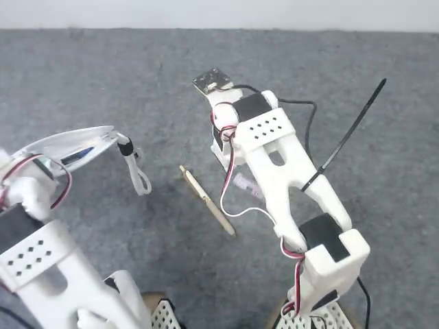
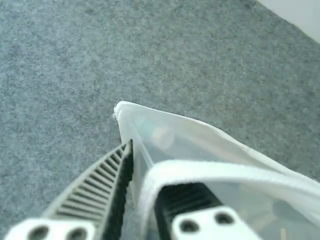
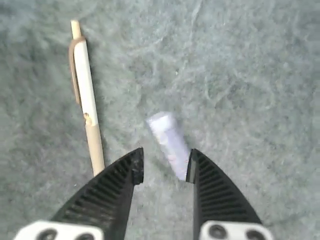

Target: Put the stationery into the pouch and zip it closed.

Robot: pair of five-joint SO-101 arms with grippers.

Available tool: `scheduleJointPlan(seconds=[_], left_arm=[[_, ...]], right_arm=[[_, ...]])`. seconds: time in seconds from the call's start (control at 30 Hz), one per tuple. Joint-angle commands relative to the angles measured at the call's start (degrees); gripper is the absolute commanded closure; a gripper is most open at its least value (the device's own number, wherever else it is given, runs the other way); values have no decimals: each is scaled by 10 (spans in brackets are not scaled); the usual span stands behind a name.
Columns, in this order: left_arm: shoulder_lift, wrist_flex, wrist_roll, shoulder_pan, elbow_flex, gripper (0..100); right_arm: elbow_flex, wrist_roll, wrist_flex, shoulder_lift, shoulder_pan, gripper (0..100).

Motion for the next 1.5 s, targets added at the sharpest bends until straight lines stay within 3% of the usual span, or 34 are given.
scheduleJointPlan(seconds=[0.0, 0.27, 0.73, 0.9, 1.3, 1.47], left_arm=[[-31, -1, 8, 3, -11, 989], [-33, -16, 6, 0, 8, 989], [-33, -16, 5, 0, 9, 989], [-33, -15, 5, 0, 9, 989], [-33, -14, 5, 0, 10, 989], [-33, -15, 5, 0, 10, 989]], right_arm=[[-5, 6, -28, 8, -1, 864], [-5, 12, -36, 64, 1, 865], [-6, 156, -41, 173, 4, 866], [-20, 162, -51, 186, 13, 997], [-28, 159, -44, 182, 21, 946], [-40, 158, -26, 182, 16, 847]])
